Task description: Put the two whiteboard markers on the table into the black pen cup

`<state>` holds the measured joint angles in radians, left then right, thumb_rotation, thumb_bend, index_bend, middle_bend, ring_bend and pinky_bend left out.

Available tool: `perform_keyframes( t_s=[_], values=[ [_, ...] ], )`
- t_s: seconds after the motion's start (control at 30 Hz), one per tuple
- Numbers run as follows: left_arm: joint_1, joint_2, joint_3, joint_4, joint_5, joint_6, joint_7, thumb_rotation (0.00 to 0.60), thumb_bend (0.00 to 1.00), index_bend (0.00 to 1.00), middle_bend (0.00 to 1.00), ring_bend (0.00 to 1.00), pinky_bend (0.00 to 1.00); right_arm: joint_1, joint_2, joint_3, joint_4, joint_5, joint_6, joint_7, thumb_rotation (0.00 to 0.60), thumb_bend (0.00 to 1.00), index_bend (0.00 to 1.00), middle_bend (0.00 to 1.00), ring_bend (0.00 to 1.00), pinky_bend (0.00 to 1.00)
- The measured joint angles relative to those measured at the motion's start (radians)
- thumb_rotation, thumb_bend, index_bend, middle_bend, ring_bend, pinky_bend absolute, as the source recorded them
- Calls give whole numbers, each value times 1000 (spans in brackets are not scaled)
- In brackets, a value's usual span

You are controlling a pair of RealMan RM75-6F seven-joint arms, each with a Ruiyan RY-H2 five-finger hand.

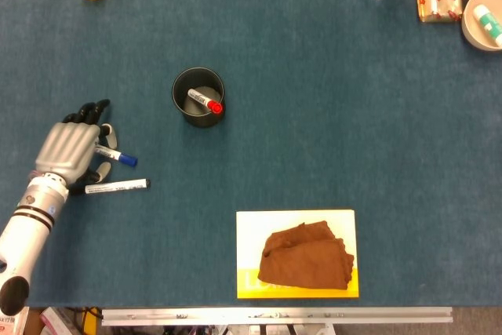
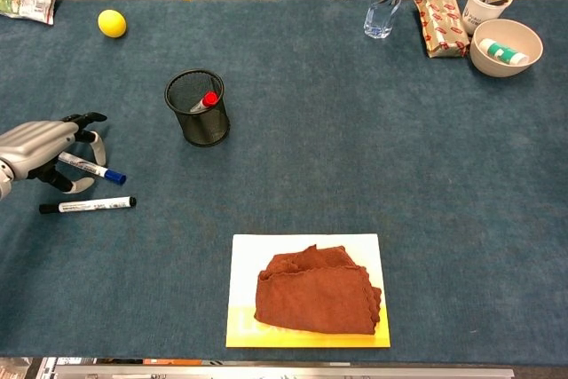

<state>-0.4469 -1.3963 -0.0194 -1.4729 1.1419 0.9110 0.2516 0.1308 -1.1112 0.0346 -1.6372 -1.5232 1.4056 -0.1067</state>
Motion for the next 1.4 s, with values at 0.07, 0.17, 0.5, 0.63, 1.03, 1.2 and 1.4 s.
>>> perform_keyframes(
  t_s=[0.07,0.17,0.5,0.63,1.03,1.2,1.4],
  values=[
    [-2,-7,2,8,0,-2,1,600,325,437,0,0,171,0,1,1,0,1,1,1,600,0,396,365,267,399],
    [-5,-16,4,20,0,-4,0,600,325,437,0,0,172,0,1,1,0,1,1,2,600,0,396,365,267,399],
    [-1,-26,9,33,10,10,-15,600,325,489,0,0,173,1,0,0,0,2,-2,0,600,0,396,365,267,399],
    [1,-27,9,36,12,16,-20,600,325,511,0,0,173,1,0,0,1,3,-2,0,600,0,396,365,267,399],
    [4,-31,11,35,19,26,-24,600,325,567,4,0,173,1,1,0,1,4,-2,2,600,0,396,365,267,399],
    [7,-24,7,11,21,39,-24,600,325,581,12,0,173,1,1,1,0,4,0,3,600,0,396,365,267,399],
    [13,-19,-4,-44,17,82,1,600,325,596,22,0,173,1,2,0,-1,2,0,5,600,0,396,365,267,399]
  ],
)
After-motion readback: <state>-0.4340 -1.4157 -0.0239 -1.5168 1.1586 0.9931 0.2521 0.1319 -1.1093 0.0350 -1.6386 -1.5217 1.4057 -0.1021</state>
